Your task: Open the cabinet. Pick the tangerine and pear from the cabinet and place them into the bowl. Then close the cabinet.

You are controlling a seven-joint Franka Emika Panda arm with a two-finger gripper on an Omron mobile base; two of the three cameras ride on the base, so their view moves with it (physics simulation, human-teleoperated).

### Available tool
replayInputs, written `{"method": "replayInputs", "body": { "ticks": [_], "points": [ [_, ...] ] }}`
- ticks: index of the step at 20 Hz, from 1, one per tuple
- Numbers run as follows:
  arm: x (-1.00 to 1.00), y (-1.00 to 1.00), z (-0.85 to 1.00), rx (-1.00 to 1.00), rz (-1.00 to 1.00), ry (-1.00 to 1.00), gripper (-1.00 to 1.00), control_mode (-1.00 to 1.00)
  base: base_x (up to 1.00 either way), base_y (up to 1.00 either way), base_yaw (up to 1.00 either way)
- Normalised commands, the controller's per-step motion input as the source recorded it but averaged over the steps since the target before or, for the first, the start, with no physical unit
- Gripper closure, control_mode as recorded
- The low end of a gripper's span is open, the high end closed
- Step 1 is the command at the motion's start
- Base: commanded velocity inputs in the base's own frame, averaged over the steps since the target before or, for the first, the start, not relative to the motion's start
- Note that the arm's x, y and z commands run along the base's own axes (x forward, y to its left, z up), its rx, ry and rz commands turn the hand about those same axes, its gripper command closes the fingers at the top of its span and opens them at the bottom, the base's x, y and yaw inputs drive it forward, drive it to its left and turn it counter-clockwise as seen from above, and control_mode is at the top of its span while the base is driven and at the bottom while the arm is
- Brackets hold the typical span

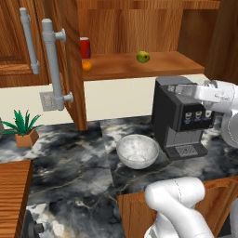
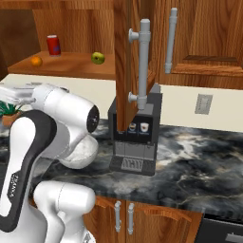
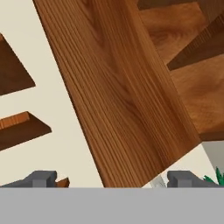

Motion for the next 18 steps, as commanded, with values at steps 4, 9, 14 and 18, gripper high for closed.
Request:
{"method": "replayInputs", "body": {
  "ticks": [4, 9, 14, 18],
  "points": [
    [0.01, 0.07, 0.06, -0.09, -0.08, 0.13, -1.00, -1.00, 0.00, 0.00, 0.00],
    [0.00, 0.25, 0.00, -0.17, -0.11, 0.09, -1.00, -1.00, 0.00, 0.00, 0.00],
    [0.00, 0.26, 0.00, -0.19, -0.13, 0.06, -1.00, -1.00, 0.00, 0.00, 0.00],
    [0.00, 0.10, 0.03, -0.14, -0.18, 0.07, -1.00, -1.00, 0.00, 0.00, 0.00]
  ]
}}
